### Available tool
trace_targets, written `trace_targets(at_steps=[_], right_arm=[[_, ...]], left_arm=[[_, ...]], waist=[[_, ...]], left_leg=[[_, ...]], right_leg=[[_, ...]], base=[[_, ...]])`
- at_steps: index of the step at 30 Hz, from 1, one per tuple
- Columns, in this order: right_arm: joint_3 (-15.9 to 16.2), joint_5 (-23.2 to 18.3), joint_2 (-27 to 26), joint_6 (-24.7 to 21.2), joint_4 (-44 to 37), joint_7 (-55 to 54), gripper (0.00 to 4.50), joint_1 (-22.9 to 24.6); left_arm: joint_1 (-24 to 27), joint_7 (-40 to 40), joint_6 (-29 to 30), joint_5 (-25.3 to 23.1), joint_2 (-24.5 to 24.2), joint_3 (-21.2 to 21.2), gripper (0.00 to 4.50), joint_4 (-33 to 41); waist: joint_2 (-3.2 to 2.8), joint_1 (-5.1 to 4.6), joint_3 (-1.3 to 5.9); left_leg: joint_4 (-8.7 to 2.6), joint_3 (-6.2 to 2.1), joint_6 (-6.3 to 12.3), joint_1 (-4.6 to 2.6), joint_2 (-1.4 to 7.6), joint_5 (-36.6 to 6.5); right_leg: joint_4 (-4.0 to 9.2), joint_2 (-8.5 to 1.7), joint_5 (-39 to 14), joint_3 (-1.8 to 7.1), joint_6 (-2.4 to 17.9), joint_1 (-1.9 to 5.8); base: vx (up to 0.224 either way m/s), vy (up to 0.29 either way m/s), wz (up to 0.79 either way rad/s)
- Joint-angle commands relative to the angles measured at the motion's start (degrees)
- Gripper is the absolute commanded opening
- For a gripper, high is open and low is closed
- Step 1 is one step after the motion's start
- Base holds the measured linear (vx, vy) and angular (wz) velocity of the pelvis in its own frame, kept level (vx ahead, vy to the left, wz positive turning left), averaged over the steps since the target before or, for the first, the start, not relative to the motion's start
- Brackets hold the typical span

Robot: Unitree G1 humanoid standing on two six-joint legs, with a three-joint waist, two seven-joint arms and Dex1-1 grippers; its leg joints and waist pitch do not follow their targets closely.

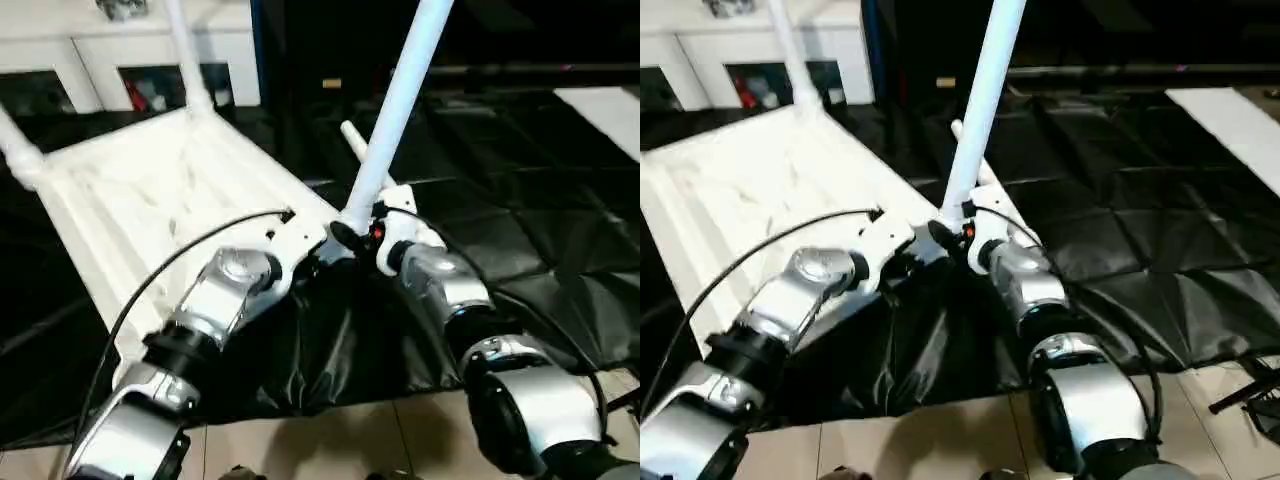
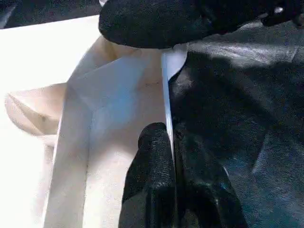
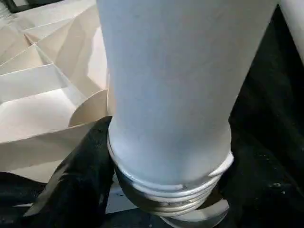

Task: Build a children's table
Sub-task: Insert table leg to table base

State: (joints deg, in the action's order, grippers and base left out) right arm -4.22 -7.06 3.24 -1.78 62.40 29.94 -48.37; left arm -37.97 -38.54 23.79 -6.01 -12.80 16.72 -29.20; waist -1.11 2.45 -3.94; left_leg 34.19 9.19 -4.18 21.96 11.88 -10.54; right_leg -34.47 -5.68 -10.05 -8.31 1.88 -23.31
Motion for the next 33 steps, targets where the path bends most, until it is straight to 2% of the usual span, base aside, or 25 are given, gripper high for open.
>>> trace_targets(at_steps=[1, 2, 4, 7, 9, 13, 17, 19, 20, 23, 24, 26, 27, 28, 29, 30, 31, 32, 33], right_arm=[[0.5, 0.6, 0.5, -0.3, 0.1, 0.7, 2.77, 1.0], [0.6, 0.6, 0.5, -0.3, 0.0, 0.9, 2.77, 1.1], [0.7, 0.4, 0.6, -0.2, -0.3, 1.3, 2.77, 1.3], [0.2, 0.0, 0.5, 0.3, -1.1, 1.6, 2.77, 1.5], [-0.5, -0.9, 0.7, 0.5, -2.5, 2.3, 2.77, 1.5], [-1.1, -2.4, 2.0, -0.1, -7.2, 4.9, 2.77, 2.3], [-1.2, -3.4, 5.2, -4.0, -16.0, 6.9, 2.77, 5.5], [-0.8, -3.3, 6.2, -5.4, -18.7, 7.3, 2.77, 6.9], [-0.5, -3.2, 7.3, -7.2, -22.0, 7.6, 2.77, 8.7], [0.2, -3.6, 8.5, -10.2, -27.6, 8.5, 2.77, 11.8], [0.7, -4.2, 9.0, -12.0, -30.5, 9.2, 2.77, 13.2], [1.0, -4.6, 9.3, -13.2, -32.4, 9.5, 2.77, 14.0], [2.5, -5.8, 10.7, -17.0, -37.2, 12.8, 2.77, 16.1], [2.9, -6.1, 11.1, -17.7, -38.1, 13.8, 2.77, 16.5], [4.0, -6.6, 12.1, -19.2, -39.7, 16.3, 2.76, 17.3], [4.5, -6.9, 12.6, -20.1, -40.5, 17.5, 2.76, 17.7], [4.8, -7.1, 13.0, -20.7, -41.1, 18.3, 2.76, 17.9], [5.5, -7.8, 13.9, -22.2, -42.5, 20.7, 2.76, 18.5], [5.8, -8.1, 14.2, -22.7, -42.8, 21.5, 2.76, 18.6]], left_arm=[[-0.8, 0.3, -1.6, -0.9, -0.4, 0.7, 0.0, -1.0], [-0.9, 0.2, -1.8, -1.0, -0.4, 0.6, 0.0, -1.2], [-0.9, -0.1, -2.3, -0.9, -0.5, 0.7, 0.0, -1.5], [-0.8, -0.4, -2.5, -0.9, -0.7, 0.8, 0.0, -1.5], [-0.7, -0.8, -2.9, -1.1, -1.1, 1.0, 0.0, -1.7], [-0.6, -1.3, -3.5, -1.4, -2.1, 1.0, 0.0, -2.2], [-0.3, -1.6, -4.1, -1.6, -3.9, 0.6, 0.0, -2.2], [-0.2, -1.3, -4.3, -1.5, -4.3, 0.1, 0.44, -1.9], [0.1, -1.9, -4.0, -0.3, -4.7, -1.1, 0.55, -0.9], [1.8, -4.8, -1.9, 1.1, -6.5, -1.8, 0.77, 4.4], [2.4, -5.3, -0.6, 2.1, -7.1, -2.7, 0.92, 7.2], [2.6, -5.4, 0.0, 2.7, -7.3, -3.3, 1.01, 8.3], [3.2, -8.5, 1.3, 7.7, -7.7, -5.9, 1.01, 14.8], [3.3, -9.5, 1.5, 9.3, -7.7, -6.6, 1.09, 16.6], [3.4, -12.4, 2.6, 14.1, -7.1, -8.3, 1.38, 20.8], [3.3, -13.5, 3.7, 16.6, -6.6, -9.1, 1.45, 22.6], [3.3, -14.1, 4.5, 18.3, -6.1, -9.7, 1.45, 23.6], [2.7, -15.2, 6.7, 22.3, -4.5, -11.2, 1.45, 25.6], [2.4, -15.5, 7.6, 23.6, -3.9, -11.6, 1.51, 26.0]], waist=[[-0.28, 0.07, 5.02], [-0.28, 0.11, 4.97], [-0.15, 0.18, 4.68], [0.09, 0.16, 4.48], [0.07, 0.25, 4.61], [0.21, 0.48, 4.77], [0.27, 0.83, 4.77], [0.37, 1.05, 4.8], [-0.17, 1.13, 4.76], [0.02, 0.88, 4.84], [-0.27, 0.9, 4.93], [-0.14, 0.88, 4.97], [-0.24, 0.86, 4.87], [-0.12, 0.94, 4.8], [0.1, 1.21, 4.8], [0.09, 1.47, 4.75], [0.25, 1.42, 4.54], [0.56, 1.44, 4.56], [0.58, 1.67, 4.43]], left_leg=[[-3.37, 0.11, 6.86, -0.6, 1.66, -2.7], [-3.43, 0.16, 6.62, -0.69, 1.71, -3.6], [-3.7, 0.32, 4.91, -0.8, 1.81, -7.0], [-3.85, 0.35, 3.43, -0.68, 1.64, -8.9], [-3.84, 0.38, 3.04, -0.9, 1.69, -8.9], [-3.68, 0.49, 3.93, -0.93, 1.62, -7.1], [-3.56, 0.58, 4.79, -1.02, 1.5, -5.9], [-3.54, 0.6, 4.49, -1.0, 1.41, -5.9], [-3.58, 0.5, 4.31, -1.01, 1.38, -5.9], [-3.61, 0.41, 3.96, -0.81, 1.46, -5.7], [-3.48, 0.44, 4.0, -0.89, 1.37, -5.6], [-3.4, 0.55, 4.28, -0.91, 1.31, -5.3], [-3.45, 0.54, 4.23, -0.92, 1.32, -5.9], [-3.48, 0.54, 4.14, -0.9, 1.31, -6.2], [-3.51, 0.56, 4.18, -0.93, 1.63, -6.2], [-3.51, 0.63, 4.06, -0.97, 1.58, -6.6], [-3.54, 0.7, 3.88, -0.87, 1.5, -7.3], [-3.52, 0.77, 3.76, -0.85, 1.45, -7.3], [-3.44, 0.93, 3.85, -1.07, 1.44, -7.7]], right_leg=[[2.38, -3.62, 1.4, 3.96, 16.3, 3.94], [2.53, -3.66, 0.2, 3.98, 16.1, 3.9], [3.14, -3.75, -4.9, 4.13, 15.0, 3.86], [3.44, -3.7, -9.2, 4.31, 13.5, 3.95], [3.47, -3.69, -10.1, 4.44, 13.1, 3.84], [3.11, -3.4, -7.4, 4.82, 13.4, 3.83], [3.09, -3.22, -6.8, 4.87, 13.1, 3.8], [3.09, -3.16, -7.1, 4.89, 12.8, 3.82], [3.05, -3.11, -7.1, 4.85, 12.8, 3.86], [2.92, -3.05, -5.5, 4.88, 12.8, 4.05], [2.88, -3.06, -5.0, 4.9, 13.2, 4.0], [2.84, -2.87, -4.1, 4.92, 13.6, 3.93], [2.89, -2.89, -4.8, 4.88, 13.9, 3.81], [2.9, -2.91, -5.2, 4.88, 14.0, 4.08], [2.85, -3.02, -5.3, 4.98, 14.1, 3.91], [2.81, -3.05, -6.0, 5.0, 14.6, 3.9], [2.94, -2.92, -7.2, 4.98, 14.5, 3.75], [2.95, -2.93, -7.7, 4.99, 14.3, 3.87], [3.15, -2.97, -9.1, 5.08, 14.0, 3.66]], base=[[0.0, 0.0, 0.0], [0.0, 0.0, 0.0], [0.0, 0.0, 0.0], [0.0, 0.0, 0.0], [0.0, 0.0, 0.0], [0.0, 0.0, 0.0], [0.0, 0.0, 0.0], [0.0, 0.0, 0.0], [0.0, 0.0, 0.0], [0.0, 0.0, 0.0], [0.0, 0.0, 0.0], [0.0, 0.0, 0.0], [0.0, 0.0, 0.0], [0.0, 0.0, 0.0], [0.0, 0.0, 0.0], [0.0, 0.0, 0.0], [0.0, 0.0, 0.0], [0.0, 0.0, 0.0], [0.0, 0.0, 0.0]])
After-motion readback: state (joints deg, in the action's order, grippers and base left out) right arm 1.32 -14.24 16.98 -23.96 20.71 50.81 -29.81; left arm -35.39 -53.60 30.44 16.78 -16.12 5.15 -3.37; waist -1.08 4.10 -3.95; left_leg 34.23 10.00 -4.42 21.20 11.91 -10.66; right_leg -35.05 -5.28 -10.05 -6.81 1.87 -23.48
